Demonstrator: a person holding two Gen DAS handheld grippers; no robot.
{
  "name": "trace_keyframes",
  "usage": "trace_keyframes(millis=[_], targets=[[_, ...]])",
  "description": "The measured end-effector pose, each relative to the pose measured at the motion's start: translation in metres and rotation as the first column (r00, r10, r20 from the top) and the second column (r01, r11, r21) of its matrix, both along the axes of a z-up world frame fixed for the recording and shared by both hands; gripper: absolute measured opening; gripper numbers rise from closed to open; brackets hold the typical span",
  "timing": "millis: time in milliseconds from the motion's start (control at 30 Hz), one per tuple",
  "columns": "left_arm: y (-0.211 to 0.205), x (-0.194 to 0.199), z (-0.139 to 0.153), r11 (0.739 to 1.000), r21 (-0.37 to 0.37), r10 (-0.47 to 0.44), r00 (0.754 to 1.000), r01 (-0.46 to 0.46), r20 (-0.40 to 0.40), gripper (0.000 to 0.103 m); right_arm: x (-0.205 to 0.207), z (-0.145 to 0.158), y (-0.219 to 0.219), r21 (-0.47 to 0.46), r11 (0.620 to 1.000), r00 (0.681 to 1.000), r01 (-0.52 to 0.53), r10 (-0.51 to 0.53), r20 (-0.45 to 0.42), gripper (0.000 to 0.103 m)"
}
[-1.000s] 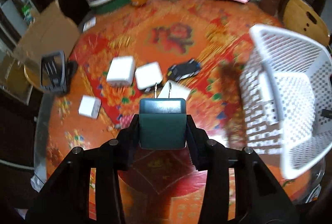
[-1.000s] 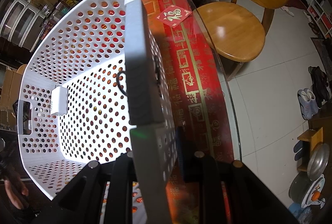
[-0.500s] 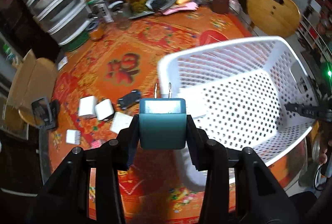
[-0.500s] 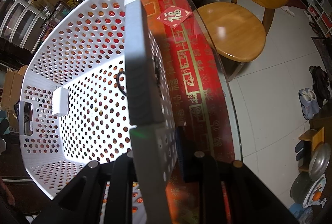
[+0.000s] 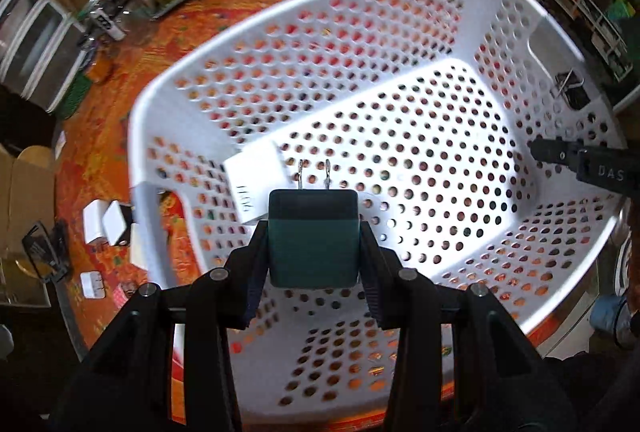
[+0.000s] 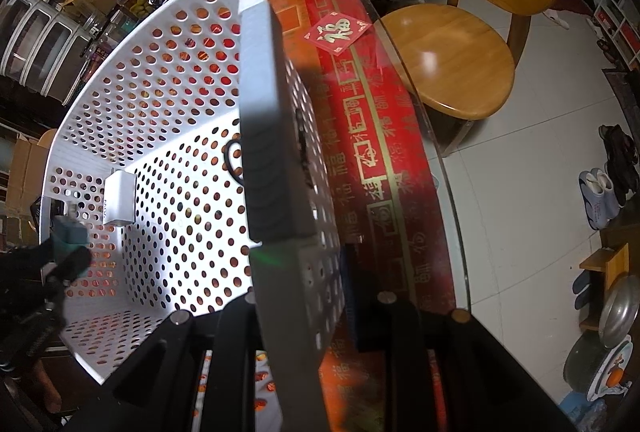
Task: Organize rigid objects
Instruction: 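Lift the teal charger into the basket and open the left tool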
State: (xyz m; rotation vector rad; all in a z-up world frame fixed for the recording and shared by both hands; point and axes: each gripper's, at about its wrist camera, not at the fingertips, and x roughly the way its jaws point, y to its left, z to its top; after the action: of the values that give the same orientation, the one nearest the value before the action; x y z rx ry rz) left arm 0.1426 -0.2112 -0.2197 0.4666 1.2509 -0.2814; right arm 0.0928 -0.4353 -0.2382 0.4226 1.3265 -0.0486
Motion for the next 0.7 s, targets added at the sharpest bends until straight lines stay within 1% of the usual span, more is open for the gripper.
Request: trace_keyframes(millis=[200, 433, 567, 633, 700], targets=[[-0.011, 0.008, -0.022, 1.000, 0.012, -0.009, 0.998, 0.010, -0.058, 0.039, 0.000, 0.000, -0.001, 0.003, 1.000, 1.000, 0.002, -0.002, 0.001, 0.021], [-0.015, 0.013, -0.041, 1.000, 0.028, -0.010, 0.994, 0.013, -0.107, 0.039, 0.000, 0.000, -0.001, 0.003, 1.000, 1.000, 0.002, -0.002, 0.001, 0.021], [-0.013, 0.013, -0.049, 1.000, 0.017, -0.001, 0.992, 0.004, -0.127, 0.039, 0.000, 0.000, -0.001, 0.003, 1.000, 1.000, 0.003, -0.003, -0.002, 0.021], [-0.011, 0.013, -0.049, 1.000, 0.004, -0.002, 0.992, 0.002, -0.123, 0.047, 0.000, 0.000, -0.001, 0.004, 1.000, 1.000, 0.003, -0.003, -0.003, 0.021], [-0.008, 0.012, -0.046, 1.000, -0.008, -0.003, 0.994, 0.003, -0.109, 0.066, 0.000, 0.000, -0.001, 0.001, 1.000, 1.000, 0.003, -0.003, -0.004, 0.021]])
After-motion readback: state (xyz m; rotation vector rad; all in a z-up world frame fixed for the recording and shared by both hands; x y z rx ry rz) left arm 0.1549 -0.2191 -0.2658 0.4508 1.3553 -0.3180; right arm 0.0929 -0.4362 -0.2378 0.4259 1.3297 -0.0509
